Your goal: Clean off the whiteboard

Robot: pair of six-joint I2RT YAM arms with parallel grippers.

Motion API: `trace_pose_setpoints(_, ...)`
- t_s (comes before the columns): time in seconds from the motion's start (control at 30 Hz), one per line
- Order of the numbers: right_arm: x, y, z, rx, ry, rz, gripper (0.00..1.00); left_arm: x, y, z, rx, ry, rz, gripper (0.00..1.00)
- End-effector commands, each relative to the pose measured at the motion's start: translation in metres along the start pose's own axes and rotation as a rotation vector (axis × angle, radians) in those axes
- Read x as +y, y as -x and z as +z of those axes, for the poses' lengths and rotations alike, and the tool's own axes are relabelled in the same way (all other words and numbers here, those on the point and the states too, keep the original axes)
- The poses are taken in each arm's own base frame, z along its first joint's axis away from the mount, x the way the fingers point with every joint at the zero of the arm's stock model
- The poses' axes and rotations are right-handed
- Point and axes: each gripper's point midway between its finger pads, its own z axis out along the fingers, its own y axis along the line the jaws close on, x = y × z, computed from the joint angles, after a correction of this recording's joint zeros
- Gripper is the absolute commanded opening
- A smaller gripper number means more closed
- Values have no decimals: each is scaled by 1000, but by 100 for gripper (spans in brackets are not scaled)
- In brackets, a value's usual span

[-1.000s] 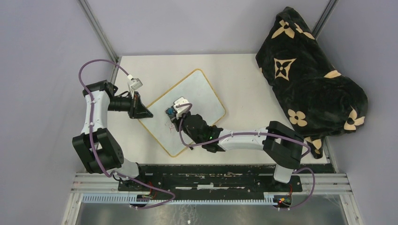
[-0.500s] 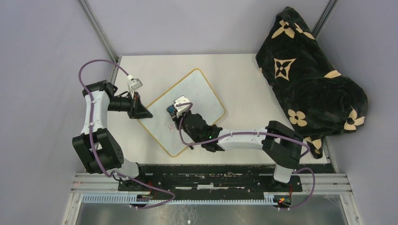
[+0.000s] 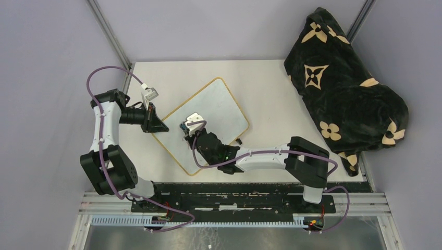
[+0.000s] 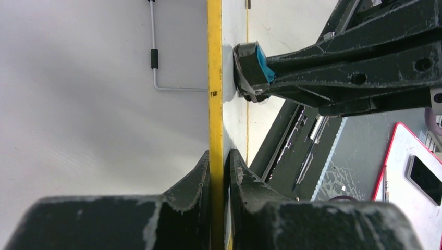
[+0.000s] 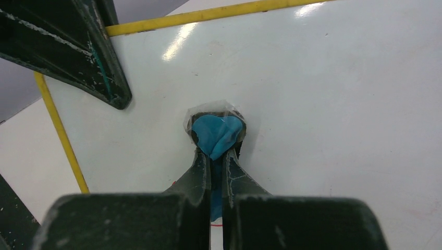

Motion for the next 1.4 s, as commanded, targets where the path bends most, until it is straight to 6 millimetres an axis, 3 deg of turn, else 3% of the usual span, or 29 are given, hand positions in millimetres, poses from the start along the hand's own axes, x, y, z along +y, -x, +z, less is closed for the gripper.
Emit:
trace_pose_setpoints(0.0,28,-26,1,57,88,-1,1,-8,6,0,10,6,67,3)
trace_pose_setpoints(0.6,61,-40,-15,62,145,-12,1,-9,8,1,14,-1,47,3)
trace_pose_setpoints(0.77,33,-42,-16,60,34,-39,1,-8,7,1,22,3,44,3)
trace_pose_setpoints(1.0,-37,-44,-20,69,-107,-16,1,-8,8,0,22,7,44,3)
trace_pose_setpoints(1.13,-66,-48,-25,80,-168,-14,1,-8,9,0,21,8,41,3)
trace_pose_setpoints(1.27,-73,-52,-26,85,-182,-20,1,-8,9,0,23,11,44,3)
trace_pose_setpoints(1.37,-60,-53,-25,90,-128,4,1,-8,9,0,23,12,43,3)
